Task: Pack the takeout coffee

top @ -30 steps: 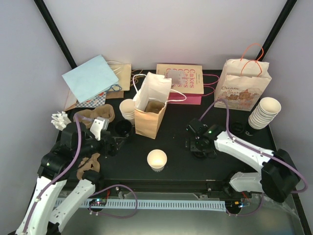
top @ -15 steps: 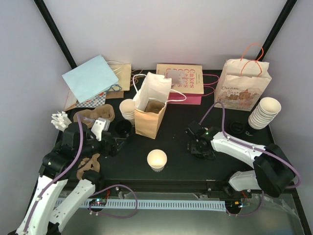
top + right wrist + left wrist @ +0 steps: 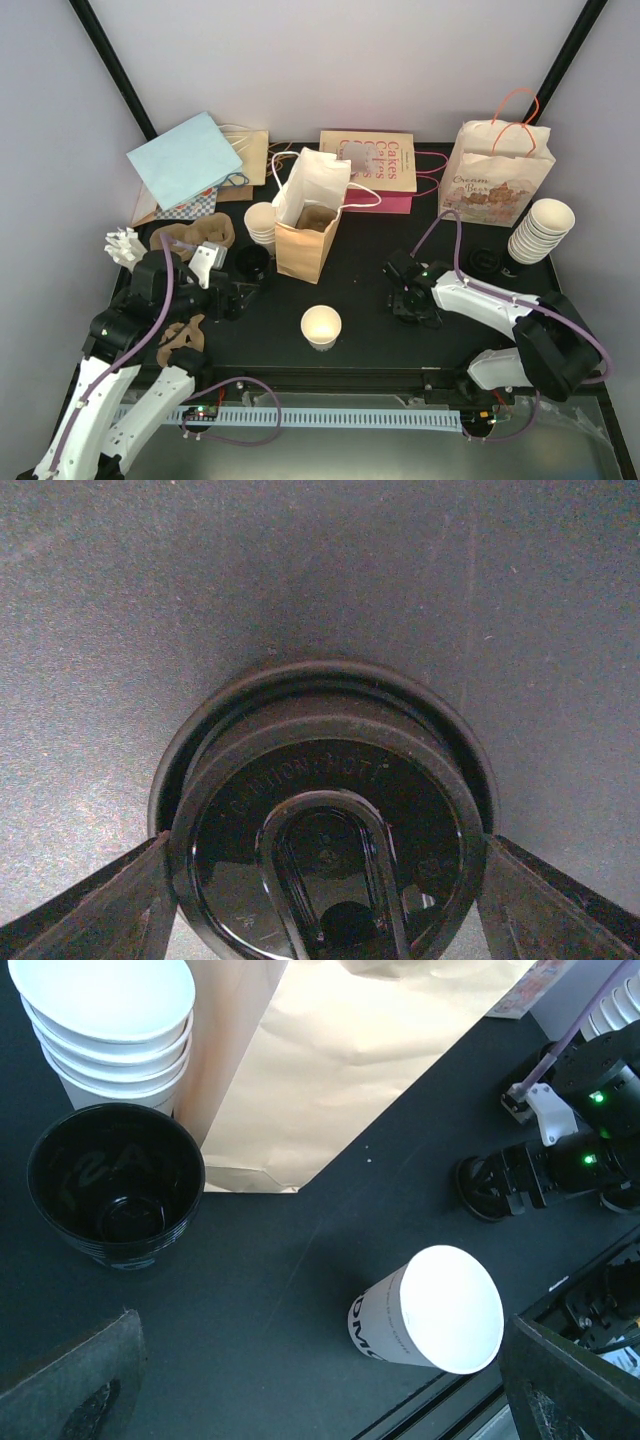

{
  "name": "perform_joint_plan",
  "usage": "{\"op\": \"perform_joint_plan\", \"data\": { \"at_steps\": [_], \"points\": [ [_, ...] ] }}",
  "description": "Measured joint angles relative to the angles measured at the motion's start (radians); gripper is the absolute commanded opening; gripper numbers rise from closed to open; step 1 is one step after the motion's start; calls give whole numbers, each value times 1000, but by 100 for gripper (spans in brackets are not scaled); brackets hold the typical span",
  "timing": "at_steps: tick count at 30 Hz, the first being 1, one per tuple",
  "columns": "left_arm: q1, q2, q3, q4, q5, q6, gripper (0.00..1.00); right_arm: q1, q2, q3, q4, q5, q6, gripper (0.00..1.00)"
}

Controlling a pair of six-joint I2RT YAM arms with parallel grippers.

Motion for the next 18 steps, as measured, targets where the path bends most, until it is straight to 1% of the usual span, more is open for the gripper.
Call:
{"op": "perform_joint_plan", "data": {
  "at_steps": [4,8,13,18],
  "points": [
    [0,0,-3,0,0,0,99,-2,3,0,8,0,0,80],
    [0,0,-3,0,1,0,99,-5,4,0,16,0,0,76],
    [0,0,-5,0,6,0,99,-5,2,0,16,1,-5,76],
    [0,1,-26,6,23,0,99,-5,-39,2,2,-19,-26,74]
  ]
}}
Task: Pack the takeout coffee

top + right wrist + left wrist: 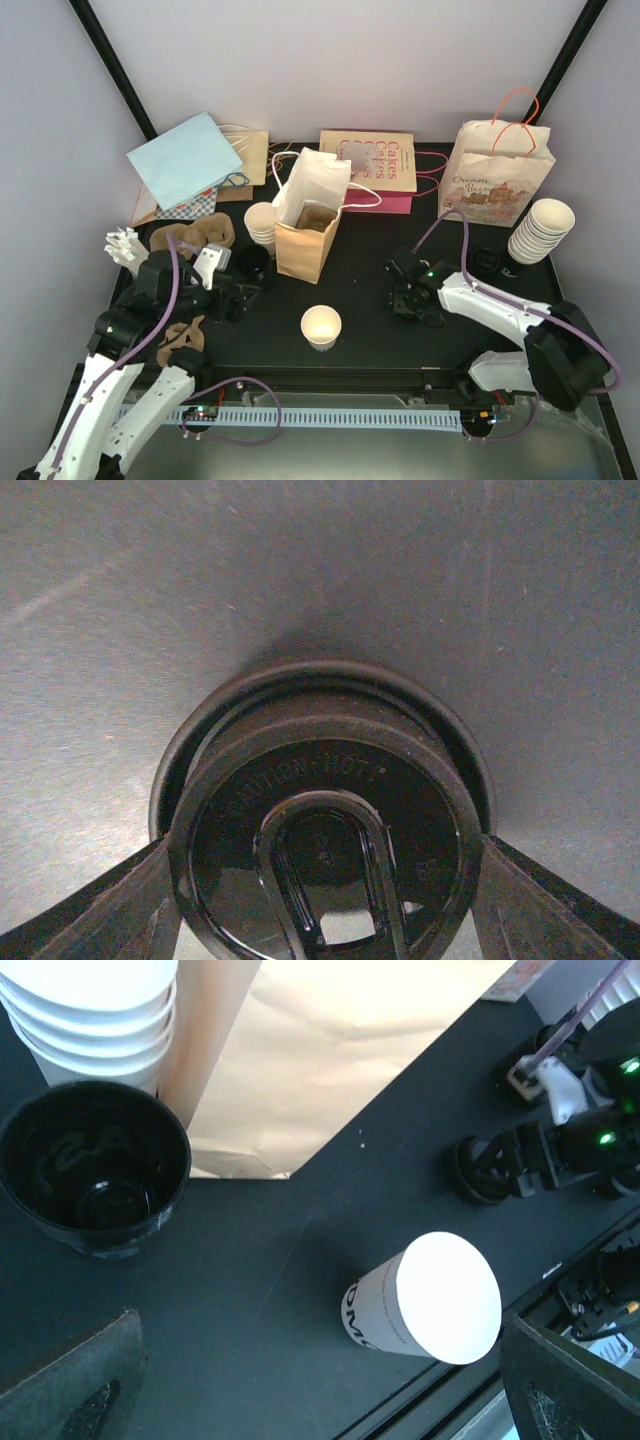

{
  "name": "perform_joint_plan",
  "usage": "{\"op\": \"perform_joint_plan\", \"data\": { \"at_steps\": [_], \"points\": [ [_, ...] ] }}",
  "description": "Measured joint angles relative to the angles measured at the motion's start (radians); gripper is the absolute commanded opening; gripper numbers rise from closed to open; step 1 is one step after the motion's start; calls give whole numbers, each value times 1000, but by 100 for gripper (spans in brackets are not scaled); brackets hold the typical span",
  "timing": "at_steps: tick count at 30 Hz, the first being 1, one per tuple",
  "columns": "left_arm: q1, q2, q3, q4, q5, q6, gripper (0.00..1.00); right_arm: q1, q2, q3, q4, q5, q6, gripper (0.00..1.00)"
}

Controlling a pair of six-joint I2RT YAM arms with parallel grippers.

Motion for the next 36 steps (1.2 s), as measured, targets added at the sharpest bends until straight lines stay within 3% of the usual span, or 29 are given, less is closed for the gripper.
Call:
{"op": "perform_joint_plan", "data": {
  "at_steps": [7,22,26,36],
  "points": [
    [0,6,-79,38,54,-21,99,62,-104,97,-64,-48,-53,68],
    [0,4,-304,247,256,-193,98,495,-85,380,-167,-63,-154,66],
    [0,-10,-383,317,306,-249,85,529,-44,399,-174,-64,-176,65],
    [-2,-5,-478,428,389,-333,69,611,90,496,-188,-32,-195,65]
  ]
}}
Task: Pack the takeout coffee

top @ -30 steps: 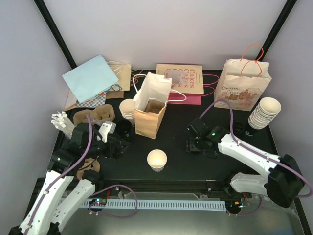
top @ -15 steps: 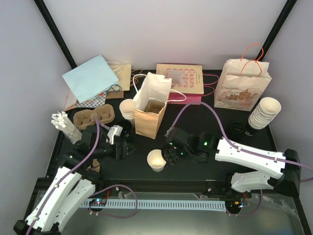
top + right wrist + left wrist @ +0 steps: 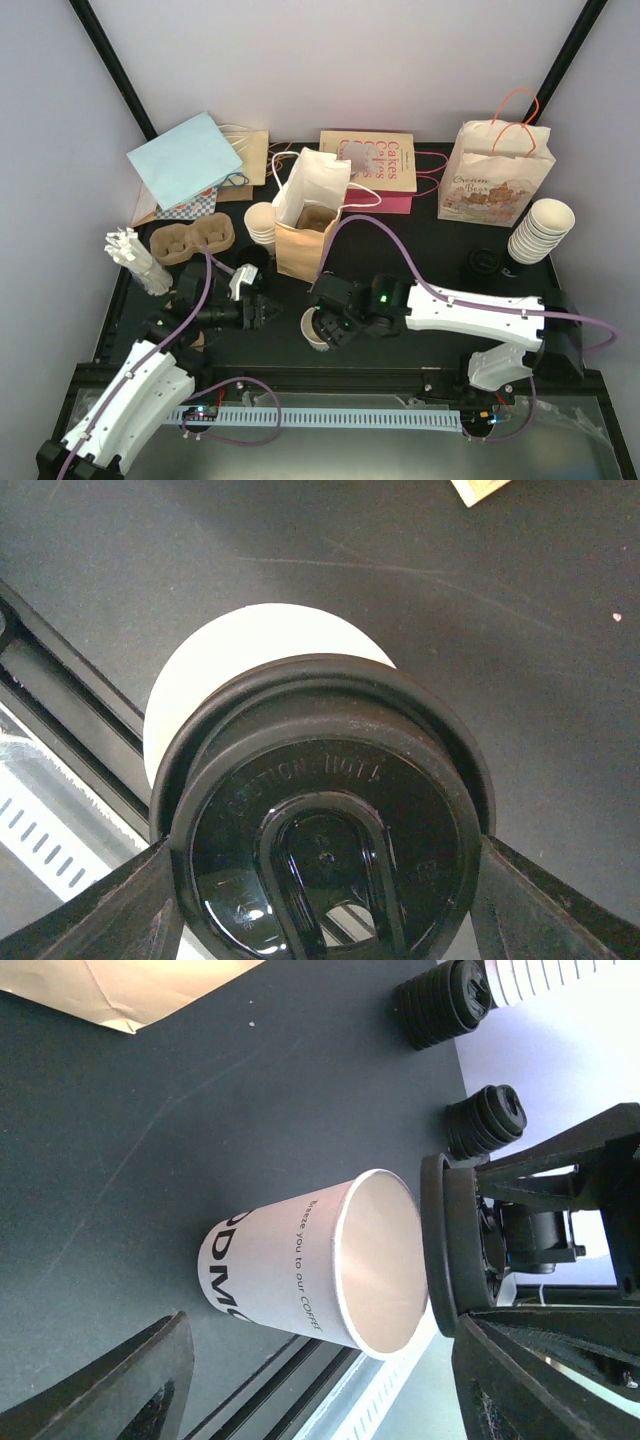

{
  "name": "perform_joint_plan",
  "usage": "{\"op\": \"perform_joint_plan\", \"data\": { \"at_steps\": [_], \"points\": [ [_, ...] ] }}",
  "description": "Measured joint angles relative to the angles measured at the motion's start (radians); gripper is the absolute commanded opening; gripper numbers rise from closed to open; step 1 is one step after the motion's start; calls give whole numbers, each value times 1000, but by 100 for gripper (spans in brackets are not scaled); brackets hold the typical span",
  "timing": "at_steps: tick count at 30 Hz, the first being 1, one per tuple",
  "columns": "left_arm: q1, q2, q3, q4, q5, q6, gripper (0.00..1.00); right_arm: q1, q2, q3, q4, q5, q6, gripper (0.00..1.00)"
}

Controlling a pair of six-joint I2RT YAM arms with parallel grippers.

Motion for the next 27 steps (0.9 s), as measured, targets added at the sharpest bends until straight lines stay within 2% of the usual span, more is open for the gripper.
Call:
{"op": "perform_joint_plan", "data": {
  "at_steps": [13,27],
  "points": [
    [-20,36,-103,162,64,-107,43,43,106,73,-21,61,-17,65],
    [-46,98,-137,233,82,-123,35,71,164,115,-29,91,-20,66]
  ]
}}
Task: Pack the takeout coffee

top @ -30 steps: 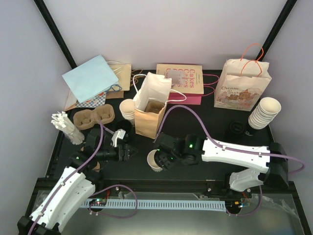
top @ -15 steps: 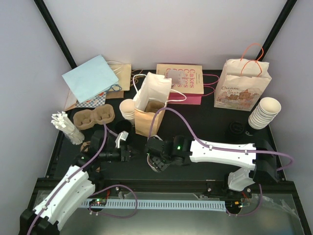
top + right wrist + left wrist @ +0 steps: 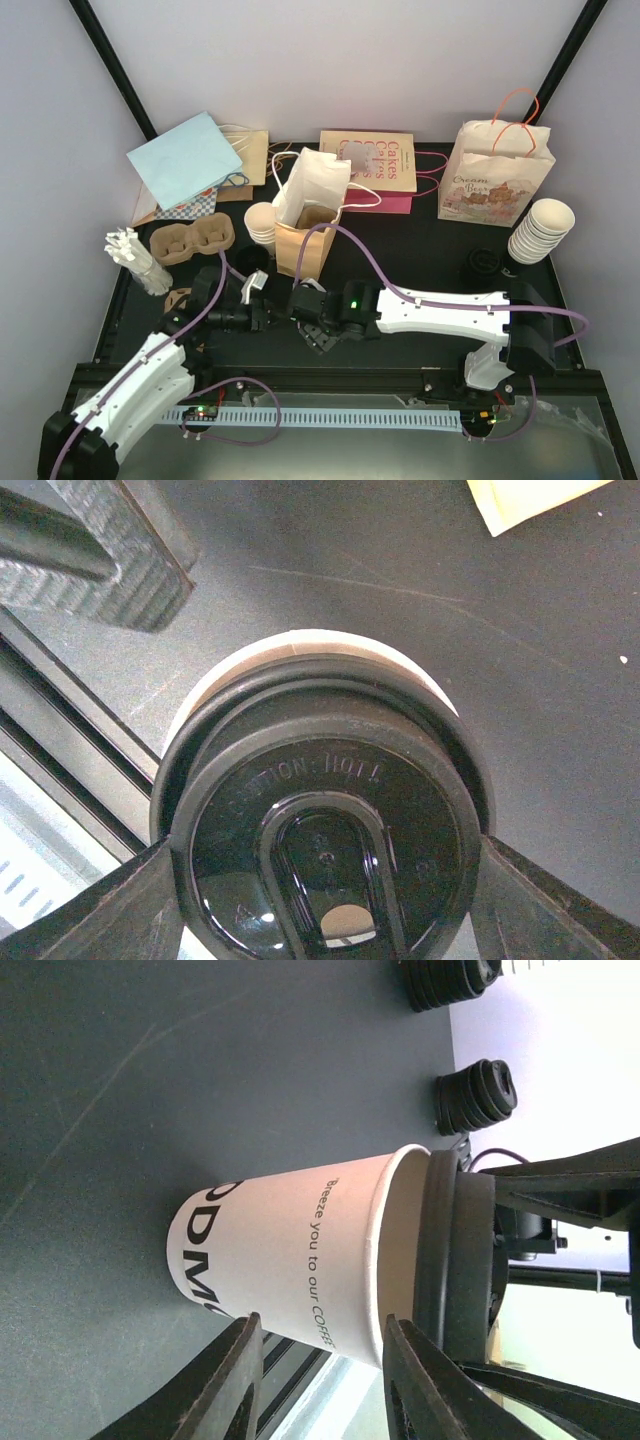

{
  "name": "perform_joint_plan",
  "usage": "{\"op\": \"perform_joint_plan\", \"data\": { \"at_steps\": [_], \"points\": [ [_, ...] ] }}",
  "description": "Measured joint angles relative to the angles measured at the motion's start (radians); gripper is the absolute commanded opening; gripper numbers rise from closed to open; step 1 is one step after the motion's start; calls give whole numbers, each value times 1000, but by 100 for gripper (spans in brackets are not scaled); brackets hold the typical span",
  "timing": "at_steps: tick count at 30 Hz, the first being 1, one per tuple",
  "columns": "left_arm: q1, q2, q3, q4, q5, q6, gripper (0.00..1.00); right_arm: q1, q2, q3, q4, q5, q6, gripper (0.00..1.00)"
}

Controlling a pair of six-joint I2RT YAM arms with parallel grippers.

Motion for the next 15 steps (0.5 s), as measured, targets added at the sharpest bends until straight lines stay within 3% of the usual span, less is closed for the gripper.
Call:
{"op": "perform_joint_plan", "data": {
  "at_steps": [15],
  "points": [
    [-14,46,-8,37,0,5,32,3,13,43,-40,26,-5,66]
  ]
}}
